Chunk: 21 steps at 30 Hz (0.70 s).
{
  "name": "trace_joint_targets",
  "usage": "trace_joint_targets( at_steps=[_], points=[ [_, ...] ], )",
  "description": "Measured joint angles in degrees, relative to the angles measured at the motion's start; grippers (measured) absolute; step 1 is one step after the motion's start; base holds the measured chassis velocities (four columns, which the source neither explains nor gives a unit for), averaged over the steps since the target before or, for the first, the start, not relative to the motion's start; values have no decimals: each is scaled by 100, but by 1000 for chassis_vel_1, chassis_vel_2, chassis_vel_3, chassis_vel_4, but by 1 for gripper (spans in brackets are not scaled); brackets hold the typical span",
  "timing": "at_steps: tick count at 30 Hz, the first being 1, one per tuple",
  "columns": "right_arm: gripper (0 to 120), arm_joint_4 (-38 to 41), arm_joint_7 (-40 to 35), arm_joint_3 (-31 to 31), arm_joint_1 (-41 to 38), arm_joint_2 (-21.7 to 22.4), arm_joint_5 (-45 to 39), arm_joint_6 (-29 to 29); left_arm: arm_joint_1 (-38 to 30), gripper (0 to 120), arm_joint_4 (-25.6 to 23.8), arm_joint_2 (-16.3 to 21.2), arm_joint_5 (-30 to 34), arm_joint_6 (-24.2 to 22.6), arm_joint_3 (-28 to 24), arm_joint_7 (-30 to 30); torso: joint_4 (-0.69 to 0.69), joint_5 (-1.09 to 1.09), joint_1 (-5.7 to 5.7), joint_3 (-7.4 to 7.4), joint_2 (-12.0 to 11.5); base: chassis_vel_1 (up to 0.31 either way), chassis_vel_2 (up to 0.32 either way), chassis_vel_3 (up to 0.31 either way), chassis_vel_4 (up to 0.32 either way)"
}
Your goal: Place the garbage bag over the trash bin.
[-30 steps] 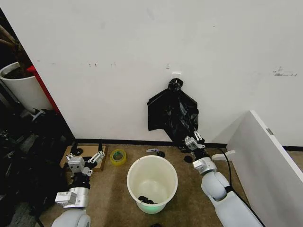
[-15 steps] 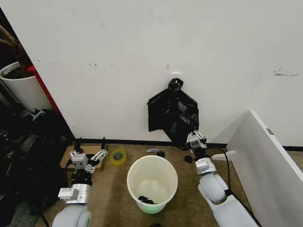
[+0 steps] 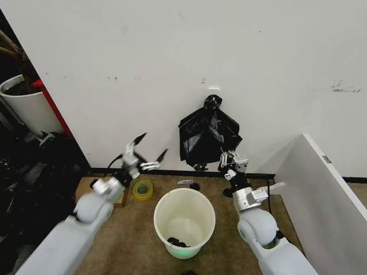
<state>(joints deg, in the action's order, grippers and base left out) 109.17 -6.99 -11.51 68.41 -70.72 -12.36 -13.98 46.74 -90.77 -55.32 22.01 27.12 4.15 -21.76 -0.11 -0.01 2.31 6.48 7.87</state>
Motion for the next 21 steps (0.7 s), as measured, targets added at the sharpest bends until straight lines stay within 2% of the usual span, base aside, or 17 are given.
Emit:
trace_joint_targets(
  at_steps=[4,6,8,9,13,18,21],
  points=[
    [0,-42,110,-4,22,-86,210,-126,-729,100,280,-109,6,-221,-545,-257,1,1,0,0,0,0,0,0,0],
    [0,-41,134,-4,28,-106,241,-150,-844,100,344,-138,-86,-267,-629,-339,1,1,0,-1,0,0,0,0,0],
    [0,-19,159,-3,37,-133,295,-173,-970,100,424,-180,-352,-341,-708,-382,1,1,0,0,0,0,0,0,0],
    [0,19,181,-1,51,-154,346,-186,-1064,100,499,-216,-719,-425,-748,-388,1,1,0,-1,0,0,0,0,0],
    [0,90,211,4,82,-172,420,-202,-1114,100,568,-215,-1467,-646,-754,-282,3,0,0,-1,0,0,0,0,0],
    [0,132,218,30,88,-198,441,-214,-1067,100,575,-212,-1757,-748,-732,-166,3,0,0,-1,0,0,0,0,0],
    [0,141,225,51,83,-219,444,-225,-1045,95,585,-242,-1869,-749,-721,-73,2,1,0,-1,0,0,0,0,0]
  ],
)
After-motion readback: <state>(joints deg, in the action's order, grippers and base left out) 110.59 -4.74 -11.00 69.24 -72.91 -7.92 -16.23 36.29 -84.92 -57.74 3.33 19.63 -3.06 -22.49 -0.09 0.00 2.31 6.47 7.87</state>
